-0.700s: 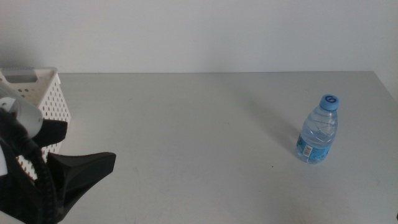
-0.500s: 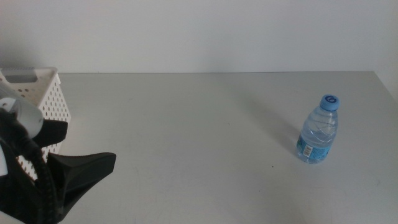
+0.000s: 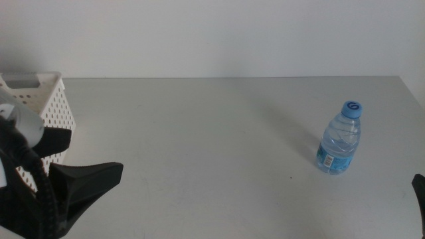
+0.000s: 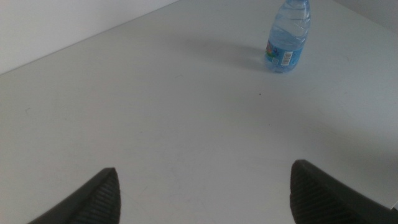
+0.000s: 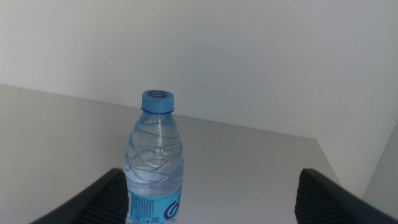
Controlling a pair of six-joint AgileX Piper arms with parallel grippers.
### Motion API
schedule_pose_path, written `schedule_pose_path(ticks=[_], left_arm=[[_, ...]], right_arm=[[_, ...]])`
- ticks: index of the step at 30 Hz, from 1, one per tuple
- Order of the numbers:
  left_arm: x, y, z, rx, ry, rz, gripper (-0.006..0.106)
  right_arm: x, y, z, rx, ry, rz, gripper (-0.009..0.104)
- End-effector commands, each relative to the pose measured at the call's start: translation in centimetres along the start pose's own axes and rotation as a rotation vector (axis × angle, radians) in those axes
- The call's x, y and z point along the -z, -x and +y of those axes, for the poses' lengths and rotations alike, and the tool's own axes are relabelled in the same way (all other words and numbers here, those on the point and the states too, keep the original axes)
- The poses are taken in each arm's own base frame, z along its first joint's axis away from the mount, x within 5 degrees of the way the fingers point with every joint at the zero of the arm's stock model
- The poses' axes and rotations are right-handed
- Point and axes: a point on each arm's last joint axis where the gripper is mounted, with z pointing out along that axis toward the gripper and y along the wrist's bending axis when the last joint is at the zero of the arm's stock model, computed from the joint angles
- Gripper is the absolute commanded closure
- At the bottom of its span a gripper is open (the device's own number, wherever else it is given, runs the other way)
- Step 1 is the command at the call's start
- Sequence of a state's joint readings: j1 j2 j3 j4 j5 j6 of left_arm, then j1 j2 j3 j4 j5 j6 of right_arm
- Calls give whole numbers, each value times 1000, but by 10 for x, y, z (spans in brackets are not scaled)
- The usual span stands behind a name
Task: Use arms to grab the bottles and put them into the dustbin to the left of the table.
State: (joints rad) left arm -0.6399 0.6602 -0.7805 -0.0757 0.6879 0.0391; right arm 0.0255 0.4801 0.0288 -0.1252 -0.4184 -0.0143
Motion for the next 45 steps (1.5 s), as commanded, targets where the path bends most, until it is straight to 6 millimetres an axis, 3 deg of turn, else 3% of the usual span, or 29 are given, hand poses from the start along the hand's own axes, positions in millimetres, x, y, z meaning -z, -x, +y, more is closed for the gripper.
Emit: schedule_pose_path(ticks=[1, 10, 25, 32, 45], left_arm=[[5, 13, -1, 15, -8, -92, 7], [5, 13, -1, 15, -8, -92, 7], [5, 13, -1, 15, -8, -92, 7], [4, 13, -1, 15, -8, -91, 7], [4, 13, -1, 15, -8, -91, 7]], right_arm=[[-9, 9, 1, 18, 19, -84, 25], [-36, -12, 5, -7, 64, 38, 25], [-61, -19, 12, -198, 138, -87, 25], [-99, -26, 13, -100, 169, -57, 25], [-166, -27, 15, -113, 226, -90, 17]])
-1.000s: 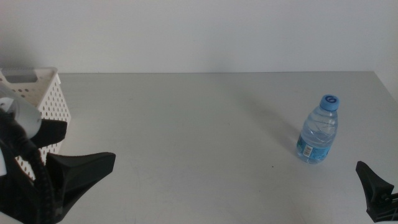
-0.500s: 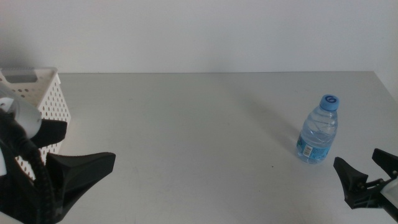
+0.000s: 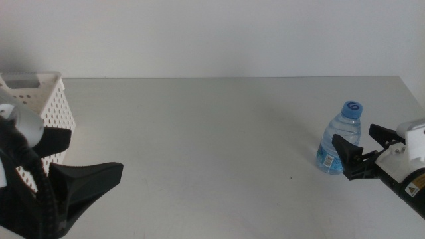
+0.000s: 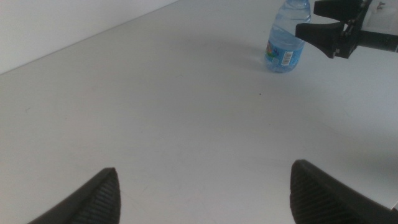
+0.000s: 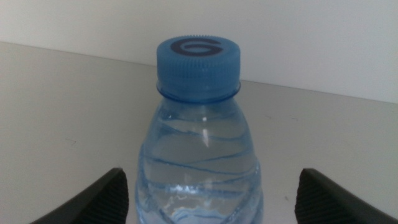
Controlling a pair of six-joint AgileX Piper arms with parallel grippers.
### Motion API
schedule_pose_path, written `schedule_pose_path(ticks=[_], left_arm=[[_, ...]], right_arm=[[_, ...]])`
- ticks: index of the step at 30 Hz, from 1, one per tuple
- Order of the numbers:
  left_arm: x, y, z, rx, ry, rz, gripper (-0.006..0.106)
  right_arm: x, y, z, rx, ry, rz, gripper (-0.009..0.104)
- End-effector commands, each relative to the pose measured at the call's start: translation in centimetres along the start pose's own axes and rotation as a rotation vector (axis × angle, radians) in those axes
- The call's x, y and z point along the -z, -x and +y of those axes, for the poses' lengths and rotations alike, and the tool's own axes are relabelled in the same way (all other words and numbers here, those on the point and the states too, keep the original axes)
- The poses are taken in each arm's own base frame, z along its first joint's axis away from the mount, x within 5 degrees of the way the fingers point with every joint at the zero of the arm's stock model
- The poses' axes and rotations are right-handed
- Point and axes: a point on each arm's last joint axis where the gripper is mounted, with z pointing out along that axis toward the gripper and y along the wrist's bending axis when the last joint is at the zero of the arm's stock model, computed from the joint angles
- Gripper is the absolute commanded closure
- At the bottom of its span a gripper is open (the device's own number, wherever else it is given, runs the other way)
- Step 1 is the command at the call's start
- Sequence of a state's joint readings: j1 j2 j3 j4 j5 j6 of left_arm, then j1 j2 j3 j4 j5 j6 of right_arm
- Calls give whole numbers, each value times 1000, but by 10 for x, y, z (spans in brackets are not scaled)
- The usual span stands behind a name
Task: Use arms to grab the bottles and put them into the dustbin to the left of the table.
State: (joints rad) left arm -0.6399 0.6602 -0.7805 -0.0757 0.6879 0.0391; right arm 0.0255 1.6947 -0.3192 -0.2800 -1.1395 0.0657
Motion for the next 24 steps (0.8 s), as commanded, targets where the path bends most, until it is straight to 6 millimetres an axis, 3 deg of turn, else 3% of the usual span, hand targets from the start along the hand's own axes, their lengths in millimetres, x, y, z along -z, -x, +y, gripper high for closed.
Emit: schedule_pose_path(ticks=[1, 9, 21, 24], left_arm=[[4, 13, -1, 15, -8, -91, 7], [4, 13, -1, 15, -8, -91, 7], [4, 13, -1, 15, -8, -91, 7], [4, 13, -1, 15, -8, -90, 7]], right_arm=[[-9, 27, -2, 7, 27, -228, 17], [-46, 15, -10, 0, 40, -211, 17], [-68, 3, -14, -15, 43, -189, 17], [-68, 1, -14, -13, 47, -163, 29]])
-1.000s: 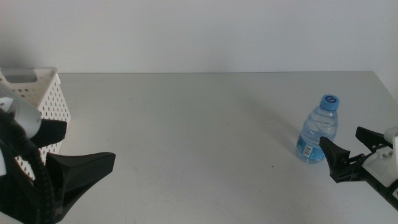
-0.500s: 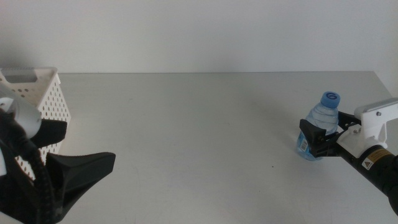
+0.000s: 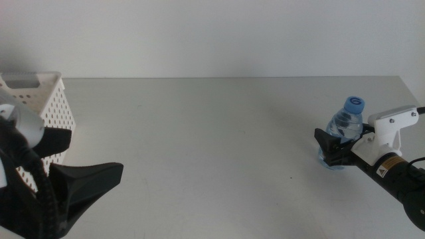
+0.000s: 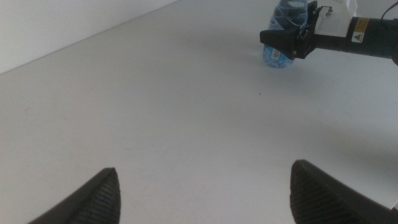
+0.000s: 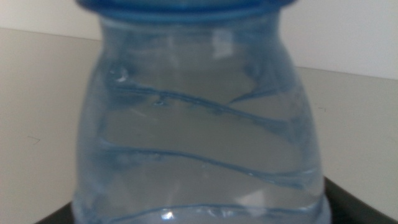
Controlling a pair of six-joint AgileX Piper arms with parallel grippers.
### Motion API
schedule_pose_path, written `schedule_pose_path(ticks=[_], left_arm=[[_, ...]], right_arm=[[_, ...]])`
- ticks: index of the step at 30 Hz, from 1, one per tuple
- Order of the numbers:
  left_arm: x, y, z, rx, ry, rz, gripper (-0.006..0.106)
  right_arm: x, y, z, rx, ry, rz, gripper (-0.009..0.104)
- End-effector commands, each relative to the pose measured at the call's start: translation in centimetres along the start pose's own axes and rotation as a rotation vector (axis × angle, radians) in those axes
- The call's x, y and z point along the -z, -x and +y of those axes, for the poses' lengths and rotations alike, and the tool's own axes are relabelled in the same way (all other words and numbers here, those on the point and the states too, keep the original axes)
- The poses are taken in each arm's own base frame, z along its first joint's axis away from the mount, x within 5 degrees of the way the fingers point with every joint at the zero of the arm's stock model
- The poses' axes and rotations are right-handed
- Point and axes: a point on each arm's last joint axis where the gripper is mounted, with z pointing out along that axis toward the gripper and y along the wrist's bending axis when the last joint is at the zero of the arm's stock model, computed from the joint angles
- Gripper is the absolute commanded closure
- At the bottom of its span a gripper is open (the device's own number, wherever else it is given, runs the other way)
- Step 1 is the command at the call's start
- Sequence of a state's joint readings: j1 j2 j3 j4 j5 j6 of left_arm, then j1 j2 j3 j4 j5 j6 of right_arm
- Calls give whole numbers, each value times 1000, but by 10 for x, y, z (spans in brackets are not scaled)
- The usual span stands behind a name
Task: Use arms to grab the bottles and put them into the dustbin to the left of the table.
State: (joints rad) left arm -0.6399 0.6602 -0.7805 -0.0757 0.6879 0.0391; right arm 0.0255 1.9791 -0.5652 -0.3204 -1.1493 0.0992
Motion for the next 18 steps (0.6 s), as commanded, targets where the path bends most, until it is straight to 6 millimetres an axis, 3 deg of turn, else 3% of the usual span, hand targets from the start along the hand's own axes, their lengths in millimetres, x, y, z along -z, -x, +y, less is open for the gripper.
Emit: schedule_pose_path(ticks=[1, 5, 13, 18], left_arm=[[4, 13, -1, 15, -8, -89, 7], [4, 12, -1, 15, -8, -88, 7], [4, 12, -1, 15, -8, -88, 7], [4, 12, -1, 15, -8, -88, 7]], right_arm=[[0, 28, 1, 24, 24, -181, 37], [-2, 30, 23, -3, 174, -173, 96], [-28, 64, 111, -1, 535, -274, 96], [-41, 85, 169, 28, 674, -297, 96]])
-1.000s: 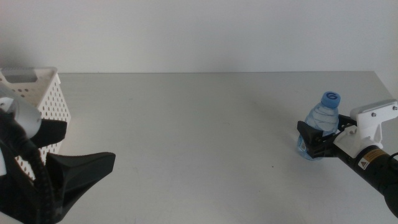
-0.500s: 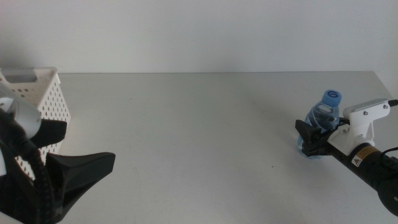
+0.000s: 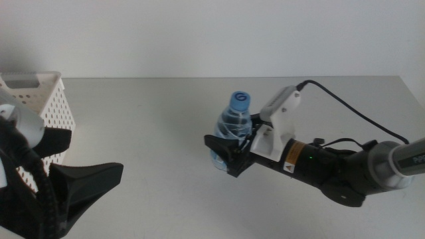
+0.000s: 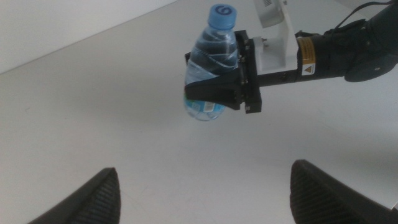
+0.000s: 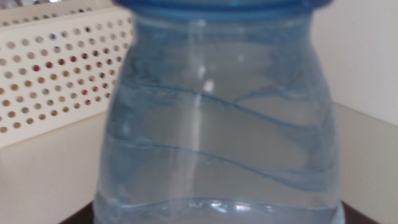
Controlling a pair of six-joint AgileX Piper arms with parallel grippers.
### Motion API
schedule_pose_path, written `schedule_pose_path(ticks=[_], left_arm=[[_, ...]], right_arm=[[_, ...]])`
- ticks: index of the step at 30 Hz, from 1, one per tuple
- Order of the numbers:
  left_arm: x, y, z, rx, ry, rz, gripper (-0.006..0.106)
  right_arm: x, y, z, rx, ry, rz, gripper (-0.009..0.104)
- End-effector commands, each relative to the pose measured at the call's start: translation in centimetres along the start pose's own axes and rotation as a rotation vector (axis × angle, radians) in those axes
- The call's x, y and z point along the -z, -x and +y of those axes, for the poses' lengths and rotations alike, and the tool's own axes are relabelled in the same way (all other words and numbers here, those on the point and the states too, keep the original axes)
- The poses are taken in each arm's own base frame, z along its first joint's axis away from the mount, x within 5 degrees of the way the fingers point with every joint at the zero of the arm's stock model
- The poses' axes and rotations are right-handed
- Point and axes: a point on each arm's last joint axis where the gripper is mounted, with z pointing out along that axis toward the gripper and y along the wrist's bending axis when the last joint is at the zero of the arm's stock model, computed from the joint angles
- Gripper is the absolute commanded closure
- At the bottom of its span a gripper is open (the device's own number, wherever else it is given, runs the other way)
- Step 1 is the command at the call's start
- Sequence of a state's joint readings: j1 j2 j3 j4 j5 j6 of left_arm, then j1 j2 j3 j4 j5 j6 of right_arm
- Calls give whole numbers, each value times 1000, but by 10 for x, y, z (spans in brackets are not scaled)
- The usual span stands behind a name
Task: Use arms to grab the bottles and put them into the dustbin to the left of the table.
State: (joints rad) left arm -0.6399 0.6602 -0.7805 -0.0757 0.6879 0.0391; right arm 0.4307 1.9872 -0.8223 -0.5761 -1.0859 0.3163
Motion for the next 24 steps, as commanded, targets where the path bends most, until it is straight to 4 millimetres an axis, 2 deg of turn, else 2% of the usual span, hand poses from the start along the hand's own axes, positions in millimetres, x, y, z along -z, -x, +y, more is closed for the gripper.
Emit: schedule_pose_path(ticks=[1, 3, 7, 12, 15, 17, 18, 24], left_arm=[[4, 12, -1, 15, -8, -88, 7], [4, 12, -1, 15, -8, -88, 7], [4, 12, -1, 15, -8, -88, 7], [4, 12, -1, 15, -8, -88, 7], [4, 12, -1, 15, -8, -88, 7], [4, 12, -1, 14, -8, -88, 7], [4, 12, -1, 14, -8, -88, 7], [4, 12, -1, 14, -8, -88, 7]], right_arm=[[-20, 44, 18, 52, 73, -177, 96], [-38, 44, 28, 69, 97, -142, 96], [-62, 36, 37, 82, 122, -101, 96], [-70, 25, 43, 61, 126, -84, 95], [-70, 23, 42, 58, 119, -70, 88], [-70, 22, 42, 58, 118, -64, 80], [-70, 20, 42, 46, 116, -48, 62], [-68, 21, 44, -4, 131, 9, 14]])
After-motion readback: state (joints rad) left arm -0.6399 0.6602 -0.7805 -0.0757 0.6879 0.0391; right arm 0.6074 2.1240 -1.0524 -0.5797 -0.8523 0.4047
